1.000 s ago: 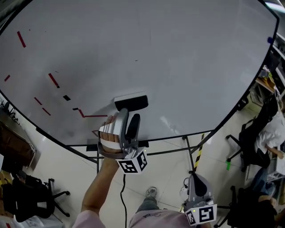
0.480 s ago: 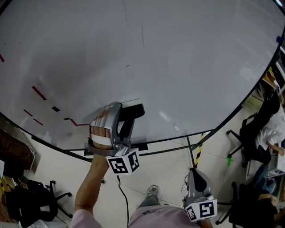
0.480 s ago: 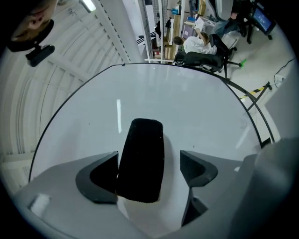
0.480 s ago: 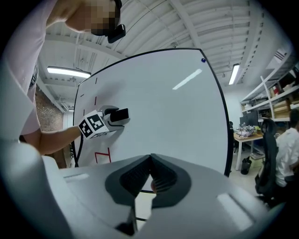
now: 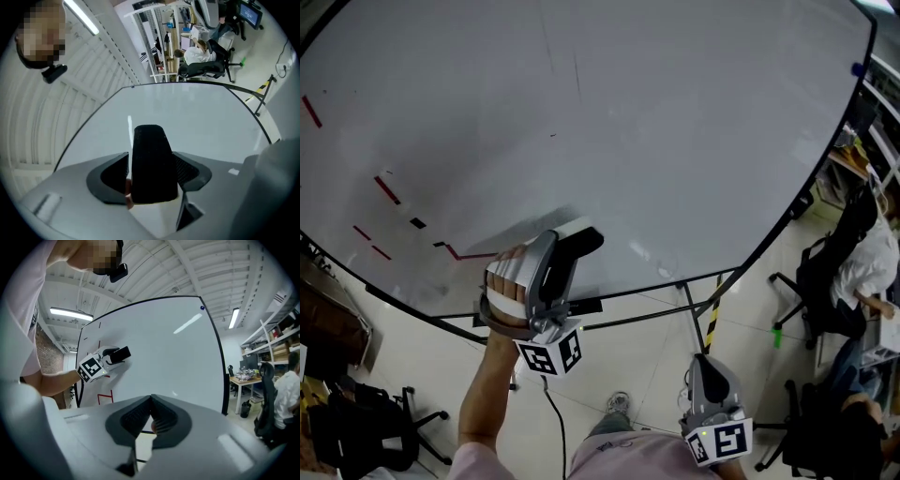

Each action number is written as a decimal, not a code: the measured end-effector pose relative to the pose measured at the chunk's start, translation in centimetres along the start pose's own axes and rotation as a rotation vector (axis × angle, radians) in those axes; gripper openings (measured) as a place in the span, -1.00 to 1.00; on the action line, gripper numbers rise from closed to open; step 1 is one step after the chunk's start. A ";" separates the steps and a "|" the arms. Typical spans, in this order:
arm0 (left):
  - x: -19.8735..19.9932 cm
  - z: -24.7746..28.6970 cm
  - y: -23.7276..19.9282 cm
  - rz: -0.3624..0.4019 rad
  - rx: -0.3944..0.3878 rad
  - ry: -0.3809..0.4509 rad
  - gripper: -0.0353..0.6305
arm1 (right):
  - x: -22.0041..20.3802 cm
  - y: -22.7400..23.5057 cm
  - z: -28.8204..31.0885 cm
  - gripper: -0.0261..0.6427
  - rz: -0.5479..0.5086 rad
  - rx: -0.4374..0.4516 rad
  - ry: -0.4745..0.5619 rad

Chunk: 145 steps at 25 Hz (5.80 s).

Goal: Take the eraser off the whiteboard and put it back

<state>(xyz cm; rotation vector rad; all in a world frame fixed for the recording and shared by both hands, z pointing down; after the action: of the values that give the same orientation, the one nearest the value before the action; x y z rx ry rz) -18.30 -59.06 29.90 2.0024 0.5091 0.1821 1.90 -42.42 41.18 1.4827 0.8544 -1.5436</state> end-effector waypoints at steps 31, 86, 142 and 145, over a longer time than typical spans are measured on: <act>42.5 -52.4 -26.1 -1.072 0.316 -0.194 -0.01 | 1.1 -14.0 -46.6 -0.92 -0.011 0.278 0.276; 20.7 -25.1 -19.9 -0.903 0.452 -0.032 -0.05 | 1.9 -4.2 -27.6 -0.92 -0.051 0.091 0.304; 30.8 -46.8 -24.6 -1.168 0.449 -0.343 -0.19 | 0.0 -8.5 -41.7 -0.92 0.067 0.193 0.245; 33.0 -49.6 -26.3 -1.178 0.451 -0.339 -0.19 | 0.6 -10.6 -44.5 -0.92 0.074 0.218 0.275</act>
<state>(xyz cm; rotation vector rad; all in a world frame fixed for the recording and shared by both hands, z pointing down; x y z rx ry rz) -12.73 5.75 27.17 1.7553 1.4807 -1.0440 12.16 1.87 36.34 1.8967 0.7939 -1.4340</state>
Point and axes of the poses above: the fingertips, and each gripper's own axes: z forward along the fingers, y to its right, x out of its top, the point moved 2 cm from there along -z, backward along the fingers, and after that the axes turned 11 degrees about x, right-handed, at the moved point
